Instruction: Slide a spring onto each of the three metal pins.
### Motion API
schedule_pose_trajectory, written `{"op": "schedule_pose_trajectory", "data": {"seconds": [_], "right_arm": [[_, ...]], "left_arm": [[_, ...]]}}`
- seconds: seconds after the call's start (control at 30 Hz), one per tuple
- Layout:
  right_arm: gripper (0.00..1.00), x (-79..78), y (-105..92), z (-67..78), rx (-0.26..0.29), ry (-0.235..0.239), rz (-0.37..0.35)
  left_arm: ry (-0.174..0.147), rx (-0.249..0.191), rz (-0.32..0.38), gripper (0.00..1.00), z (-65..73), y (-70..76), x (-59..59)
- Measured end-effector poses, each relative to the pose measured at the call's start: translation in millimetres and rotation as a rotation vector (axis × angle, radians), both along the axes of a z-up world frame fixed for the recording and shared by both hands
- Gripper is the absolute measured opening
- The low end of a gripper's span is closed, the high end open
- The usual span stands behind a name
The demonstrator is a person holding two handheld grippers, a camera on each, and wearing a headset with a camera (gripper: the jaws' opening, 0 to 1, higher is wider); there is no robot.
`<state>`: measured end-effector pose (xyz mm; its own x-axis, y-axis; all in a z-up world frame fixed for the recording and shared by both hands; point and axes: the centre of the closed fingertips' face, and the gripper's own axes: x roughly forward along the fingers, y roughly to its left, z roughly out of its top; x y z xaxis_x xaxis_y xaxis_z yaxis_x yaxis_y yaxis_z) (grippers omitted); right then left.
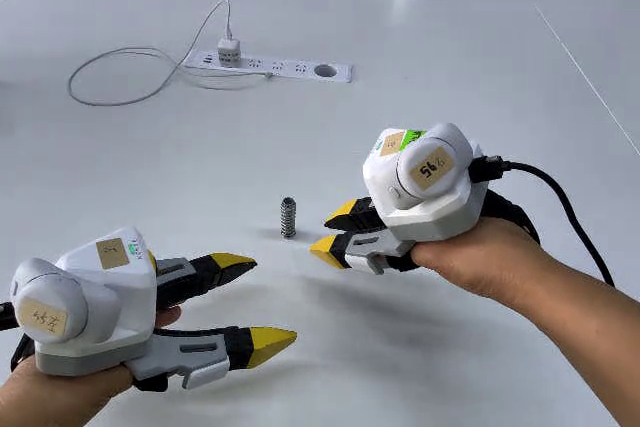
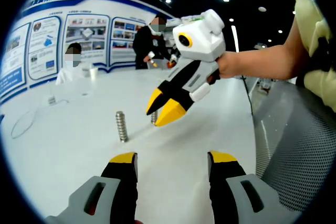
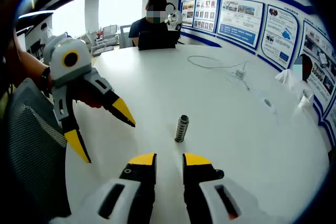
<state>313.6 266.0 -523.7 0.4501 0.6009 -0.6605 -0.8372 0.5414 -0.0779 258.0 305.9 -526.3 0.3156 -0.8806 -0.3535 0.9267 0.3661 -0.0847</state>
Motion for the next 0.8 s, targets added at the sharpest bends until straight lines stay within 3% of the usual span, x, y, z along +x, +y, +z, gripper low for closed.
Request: {"op": "schedule_pose_trajectory", "data": {"seconds": [0.8], "right_arm": [[0.21,-18.2,-17.2,-0.3,-0.003,0.002,-0.019]], "left_arm": [[-0.001,-0.001,-0.005,0.56,1.1,-0.4,-0.3]]}}
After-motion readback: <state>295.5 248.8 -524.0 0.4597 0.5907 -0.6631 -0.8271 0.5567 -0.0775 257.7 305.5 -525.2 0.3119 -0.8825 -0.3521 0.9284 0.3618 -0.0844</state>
